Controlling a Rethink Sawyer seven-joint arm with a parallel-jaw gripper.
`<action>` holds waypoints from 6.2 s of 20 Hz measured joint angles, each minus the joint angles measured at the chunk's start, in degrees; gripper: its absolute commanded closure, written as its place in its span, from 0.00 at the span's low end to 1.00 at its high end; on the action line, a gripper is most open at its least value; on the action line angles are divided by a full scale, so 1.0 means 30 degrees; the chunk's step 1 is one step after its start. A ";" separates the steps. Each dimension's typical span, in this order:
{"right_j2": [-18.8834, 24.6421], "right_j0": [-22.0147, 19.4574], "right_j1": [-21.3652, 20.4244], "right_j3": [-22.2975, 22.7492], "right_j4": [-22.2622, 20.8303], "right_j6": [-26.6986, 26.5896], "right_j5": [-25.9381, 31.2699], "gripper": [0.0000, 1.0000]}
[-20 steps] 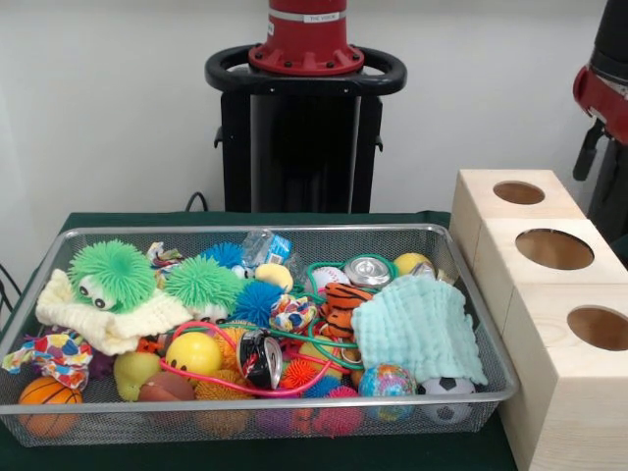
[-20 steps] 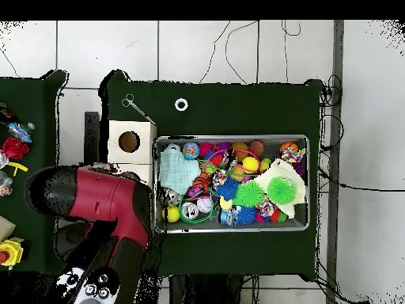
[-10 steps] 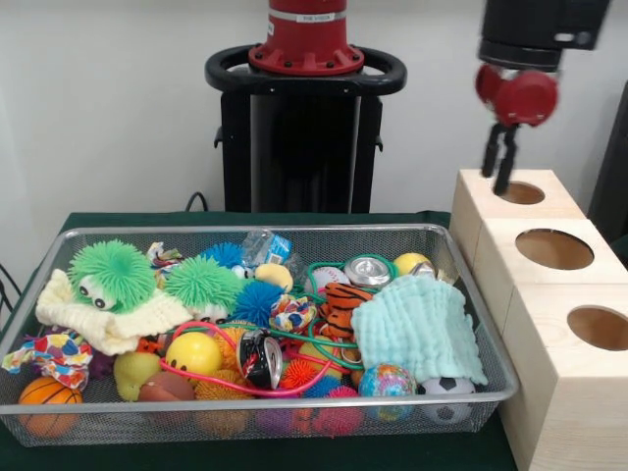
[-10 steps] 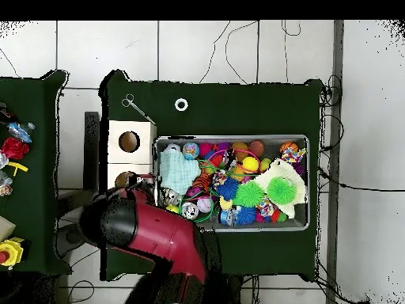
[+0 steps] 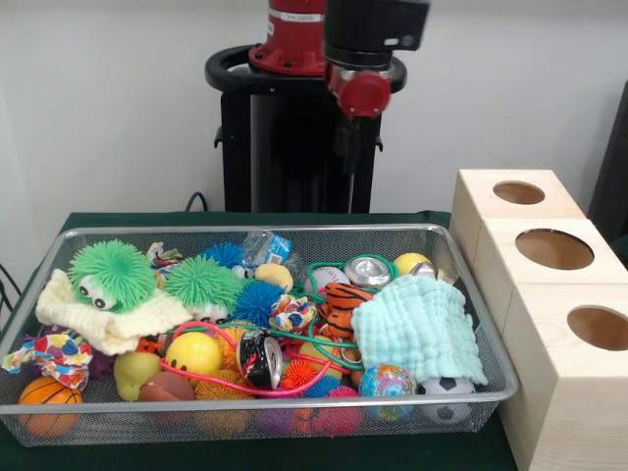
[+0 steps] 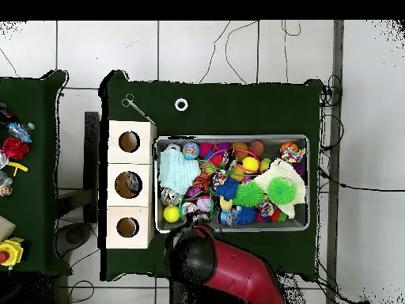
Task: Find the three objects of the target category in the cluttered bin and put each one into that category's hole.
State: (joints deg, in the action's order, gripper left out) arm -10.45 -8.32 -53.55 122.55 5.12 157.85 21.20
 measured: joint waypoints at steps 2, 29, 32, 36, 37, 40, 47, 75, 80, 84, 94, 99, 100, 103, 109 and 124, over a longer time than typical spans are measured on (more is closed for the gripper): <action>0.0623 -0.1208 -0.0328 0.0522 -0.1169 -0.0749 0.0000 0.00; 0.8461 -1.1935 0.0656 0.2200 -1.3447 -0.4079 -0.0012 0.00; 0.9491 -1.2740 0.0953 0.2197 -1.3498 -0.4079 -0.0012 0.00; 1.0480 -1.3445 0.1482 0.2156 -1.3855 -0.4079 -0.0012 0.00; 1.0808 -1.3637 0.1723 0.2128 -1.4082 -0.4079 -0.0012 0.00; 1.1271 -1.3857 0.2040 0.2092 -1.4419 -0.4079 -0.0012 0.00; 1.2373 -1.4407 0.2669 0.1755 -1.5269 -0.4079 -0.0008 0.00; 1.2621 -1.5133 0.4168 -0.0704 -1.6275 -0.4079 0.0059 0.00; 1.2618 -1.5118 0.4704 -0.1886 -1.5899 -0.4079 0.0748 0.00; 1.2593 -1.4890 0.4930 -0.2590 -1.5394 -0.4079 0.1493 0.00; 1.2516 -1.3445 0.4960 -0.3617 -1.4473 -0.4079 0.2450 0.00; 1.2428 -1.2936 0.4960 -0.3615 -1.4266 -0.4079 0.2450 0.00; 1.2420 -1.2909 0.4960 -0.3615 -1.4262 -0.4079 0.2454 0.00; 1.2326 -1.2748 0.4960 -0.3615 -1.4258 -0.4079 0.2450 0.00; 1.1819 -1.2401 0.4960 -0.3579 -1.4274 -0.4079 0.2450 0.00; 0.9726 -1.0948 0.5594 -0.3225 -1.4266 -0.4079 0.2419 0.00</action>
State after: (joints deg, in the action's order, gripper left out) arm 18.73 -41.17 -36.76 112.87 -37.67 145.62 28.46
